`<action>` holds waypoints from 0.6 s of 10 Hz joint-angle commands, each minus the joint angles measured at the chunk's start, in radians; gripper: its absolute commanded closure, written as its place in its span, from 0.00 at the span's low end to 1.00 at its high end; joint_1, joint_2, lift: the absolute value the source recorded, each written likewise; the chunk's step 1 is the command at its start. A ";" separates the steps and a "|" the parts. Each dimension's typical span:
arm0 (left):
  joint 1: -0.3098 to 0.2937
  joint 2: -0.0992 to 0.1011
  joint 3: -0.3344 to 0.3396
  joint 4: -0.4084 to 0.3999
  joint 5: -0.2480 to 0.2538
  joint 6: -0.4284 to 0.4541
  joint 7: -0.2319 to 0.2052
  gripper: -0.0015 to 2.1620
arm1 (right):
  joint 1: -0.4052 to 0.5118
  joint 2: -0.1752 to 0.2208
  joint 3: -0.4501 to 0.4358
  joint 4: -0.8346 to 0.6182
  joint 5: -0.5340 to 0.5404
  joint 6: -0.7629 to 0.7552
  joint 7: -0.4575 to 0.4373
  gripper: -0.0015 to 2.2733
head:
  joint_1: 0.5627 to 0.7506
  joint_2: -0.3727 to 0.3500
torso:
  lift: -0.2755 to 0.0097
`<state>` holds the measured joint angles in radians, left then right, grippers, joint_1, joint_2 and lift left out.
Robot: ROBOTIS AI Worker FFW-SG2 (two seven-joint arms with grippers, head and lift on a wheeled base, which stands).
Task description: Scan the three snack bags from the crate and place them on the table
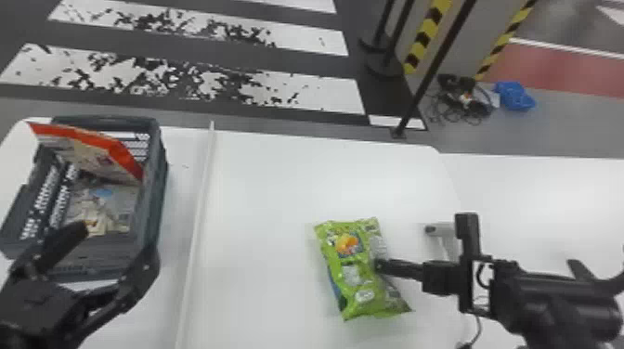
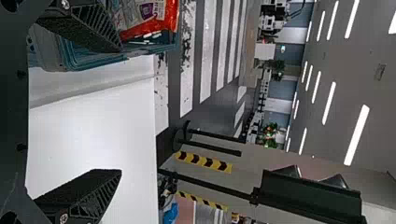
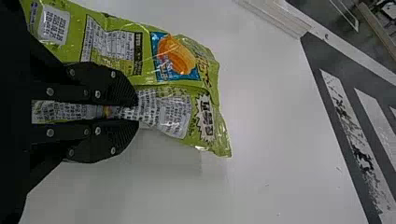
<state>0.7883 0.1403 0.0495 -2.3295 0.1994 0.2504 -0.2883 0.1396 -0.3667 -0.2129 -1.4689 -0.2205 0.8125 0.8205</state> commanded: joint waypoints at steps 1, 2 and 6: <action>-0.009 -0.001 -0.004 0.009 0.000 0.001 0.000 0.04 | 0.021 -0.001 -0.029 -0.041 -0.028 0.031 0.005 0.94 | 0.70 0.21 | 0.84; -0.014 -0.001 -0.005 0.013 0.000 0.001 0.000 0.04 | 0.025 -0.001 -0.052 -0.073 -0.046 0.080 0.019 0.94 | 0.70 0.20 | 0.84; -0.038 -0.001 -0.016 0.058 0.002 -0.003 0.000 0.04 | -0.017 0.002 -0.316 -0.215 -0.257 0.297 0.023 0.94 | 0.70 0.17 | 0.84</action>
<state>0.7532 0.1392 0.0365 -2.2771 0.2008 0.2480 -0.2884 0.1421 -0.3671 -0.4892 -1.6798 -0.4549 1.0927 0.8425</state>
